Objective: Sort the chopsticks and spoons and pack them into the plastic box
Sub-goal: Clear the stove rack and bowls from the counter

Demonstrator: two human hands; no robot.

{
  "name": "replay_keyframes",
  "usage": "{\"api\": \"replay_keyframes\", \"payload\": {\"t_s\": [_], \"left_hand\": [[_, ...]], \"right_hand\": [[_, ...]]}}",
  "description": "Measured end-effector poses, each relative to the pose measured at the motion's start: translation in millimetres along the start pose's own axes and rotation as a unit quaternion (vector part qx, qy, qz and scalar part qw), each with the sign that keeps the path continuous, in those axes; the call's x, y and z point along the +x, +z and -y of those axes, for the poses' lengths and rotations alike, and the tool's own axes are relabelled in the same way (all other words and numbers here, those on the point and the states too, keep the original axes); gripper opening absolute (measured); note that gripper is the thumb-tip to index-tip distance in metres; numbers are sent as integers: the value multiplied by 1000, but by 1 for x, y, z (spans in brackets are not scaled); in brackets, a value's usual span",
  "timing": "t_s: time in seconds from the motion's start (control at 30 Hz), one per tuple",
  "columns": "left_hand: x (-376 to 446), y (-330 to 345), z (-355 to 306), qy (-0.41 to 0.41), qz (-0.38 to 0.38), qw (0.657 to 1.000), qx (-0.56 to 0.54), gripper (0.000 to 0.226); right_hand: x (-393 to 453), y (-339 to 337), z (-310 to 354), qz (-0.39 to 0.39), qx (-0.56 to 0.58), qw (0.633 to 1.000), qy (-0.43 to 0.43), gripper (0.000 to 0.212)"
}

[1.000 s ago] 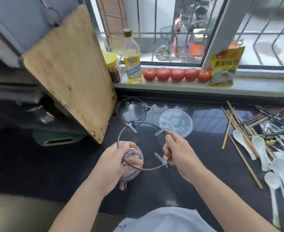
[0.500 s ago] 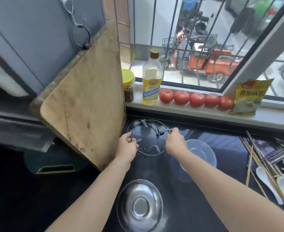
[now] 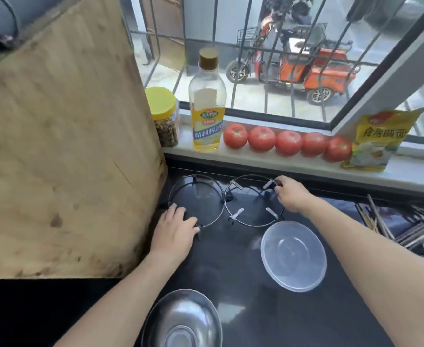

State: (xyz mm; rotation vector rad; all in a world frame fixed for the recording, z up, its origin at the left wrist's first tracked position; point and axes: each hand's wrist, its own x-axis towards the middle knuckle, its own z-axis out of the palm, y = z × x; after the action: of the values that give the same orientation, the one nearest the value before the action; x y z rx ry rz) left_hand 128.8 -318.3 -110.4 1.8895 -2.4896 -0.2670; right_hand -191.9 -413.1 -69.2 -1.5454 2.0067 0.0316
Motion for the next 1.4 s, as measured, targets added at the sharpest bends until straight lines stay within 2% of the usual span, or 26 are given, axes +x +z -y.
{"api": "replay_keyframes", "payload": {"t_s": [0.17,0.37,0.53,0.6,0.7,0.77,0.9,0.97,1.03,1.1,1.17,1.23,1.3,1.4], "left_hand": [[-8,1,0,2,-9,1000,-16,21],[-6,-8,6,59,-4,998,17,35],[0,-13,14,94,-15,995,29,33],[-1,-12,15,100,-19,994,41,32],[-5,-12,12,103,-25,993,51,34],[-8,-14,11,134,-34,989,51,36],[-18,-35,7,138,-91,986,-15,26],[-24,-54,2,112,-135,984,-38,21],[-25,-69,-2,97,-157,981,-54,16],[-26,-76,-5,102,-168,979,-61,17],[-30,-76,-8,108,-181,975,-73,26],[-34,-75,-12,92,-199,971,-97,29],[-36,-72,-18,81,-210,969,-105,24],[-34,-67,-32,110,-220,964,-101,23]], "right_hand": [[9,-10,-34,17,37,999,-13,37],[14,-3,-46,13,-11,999,-34,44],[13,13,-35,-4,-51,998,-39,45],[9,15,-34,-24,-73,997,-20,41],[2,16,-38,-43,-125,991,9,22],[-4,12,-43,-42,-130,990,34,15],[2,7,-54,-28,-50,995,85,21],[9,13,-46,12,62,991,117,20],[4,18,-22,64,252,957,127,20],[-6,18,0,129,384,911,75,32],[-17,15,10,173,425,888,18,35],[-30,9,15,167,421,892,-7,34],[-45,4,20,175,423,889,-12,39],[-70,6,40,245,440,864,-11,46]]}}
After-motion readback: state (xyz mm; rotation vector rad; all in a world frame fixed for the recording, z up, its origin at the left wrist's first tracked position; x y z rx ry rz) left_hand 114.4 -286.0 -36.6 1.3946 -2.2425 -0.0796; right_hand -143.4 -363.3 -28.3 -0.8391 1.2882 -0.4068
